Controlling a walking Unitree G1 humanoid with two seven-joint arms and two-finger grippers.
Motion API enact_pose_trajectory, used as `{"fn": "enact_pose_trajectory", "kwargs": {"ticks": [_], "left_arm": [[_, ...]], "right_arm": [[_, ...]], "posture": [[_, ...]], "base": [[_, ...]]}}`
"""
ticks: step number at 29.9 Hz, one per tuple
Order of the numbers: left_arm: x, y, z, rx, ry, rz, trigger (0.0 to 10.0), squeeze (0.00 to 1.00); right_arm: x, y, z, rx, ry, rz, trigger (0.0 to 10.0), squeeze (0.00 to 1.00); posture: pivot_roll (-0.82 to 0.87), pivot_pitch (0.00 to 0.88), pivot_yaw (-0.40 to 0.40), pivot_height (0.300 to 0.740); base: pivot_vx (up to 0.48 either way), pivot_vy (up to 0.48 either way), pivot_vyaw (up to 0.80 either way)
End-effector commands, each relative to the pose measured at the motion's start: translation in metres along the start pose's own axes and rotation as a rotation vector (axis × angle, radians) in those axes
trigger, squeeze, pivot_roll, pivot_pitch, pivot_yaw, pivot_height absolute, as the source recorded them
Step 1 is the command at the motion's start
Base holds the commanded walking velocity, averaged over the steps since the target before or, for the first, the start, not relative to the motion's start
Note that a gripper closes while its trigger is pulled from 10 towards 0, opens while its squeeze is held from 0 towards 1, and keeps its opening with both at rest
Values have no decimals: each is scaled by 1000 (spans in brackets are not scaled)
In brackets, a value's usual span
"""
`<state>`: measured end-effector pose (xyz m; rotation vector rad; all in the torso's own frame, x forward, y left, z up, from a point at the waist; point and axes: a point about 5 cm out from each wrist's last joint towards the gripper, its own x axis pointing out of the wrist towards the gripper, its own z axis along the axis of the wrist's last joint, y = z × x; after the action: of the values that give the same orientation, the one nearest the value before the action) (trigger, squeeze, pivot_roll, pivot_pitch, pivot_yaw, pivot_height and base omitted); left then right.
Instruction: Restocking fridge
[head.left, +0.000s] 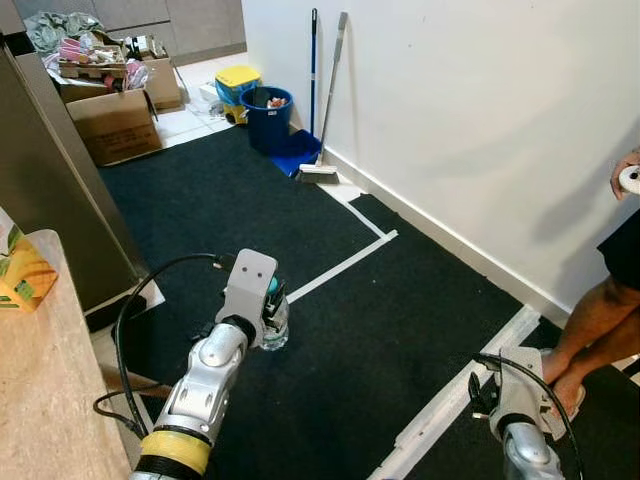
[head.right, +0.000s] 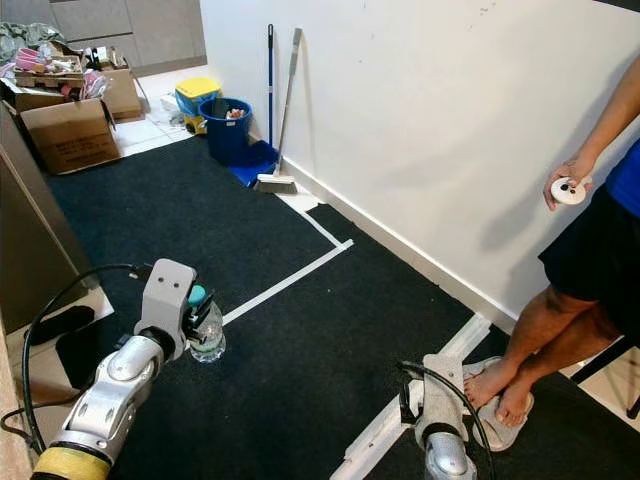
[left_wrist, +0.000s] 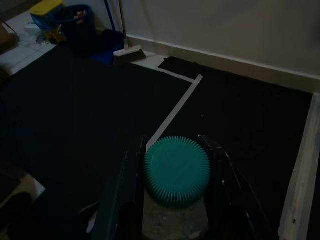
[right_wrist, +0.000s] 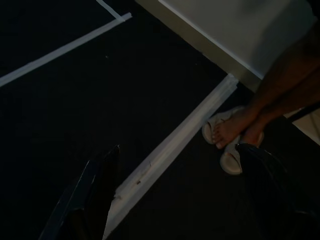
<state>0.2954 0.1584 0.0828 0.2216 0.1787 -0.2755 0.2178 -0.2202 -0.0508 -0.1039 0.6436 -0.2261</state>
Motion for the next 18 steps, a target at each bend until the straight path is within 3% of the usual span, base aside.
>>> {"fn": "enact_pose_trajectory", "kwargs": {"ticks": [1,13,15,18], "left_arm": [[1,4,4,21,-20,3,10000,0],[-1,4,2,64,-38,14,10000,0],[-3,4,-3,94,-39,19,10000,0],[-7,3,-10,75,-28,30,10000,0]], "right_arm": [[-1,1,-1,-5,-2,-2,10000,0],[-2,-1,-4,-5,-4,-9,10000,0],[-2,-3,-3,-6,-11,-14,10000,0],[-3,-4,-3,4,-24,-16,10000,0]], "posture": [[78,0,-38,740],[69,0,-38,740],[64,0,-41,740],[51,0,-46,740]], "base": [[0,0,0],[0,0,0],[0,0,0],[0,0,0]]}}
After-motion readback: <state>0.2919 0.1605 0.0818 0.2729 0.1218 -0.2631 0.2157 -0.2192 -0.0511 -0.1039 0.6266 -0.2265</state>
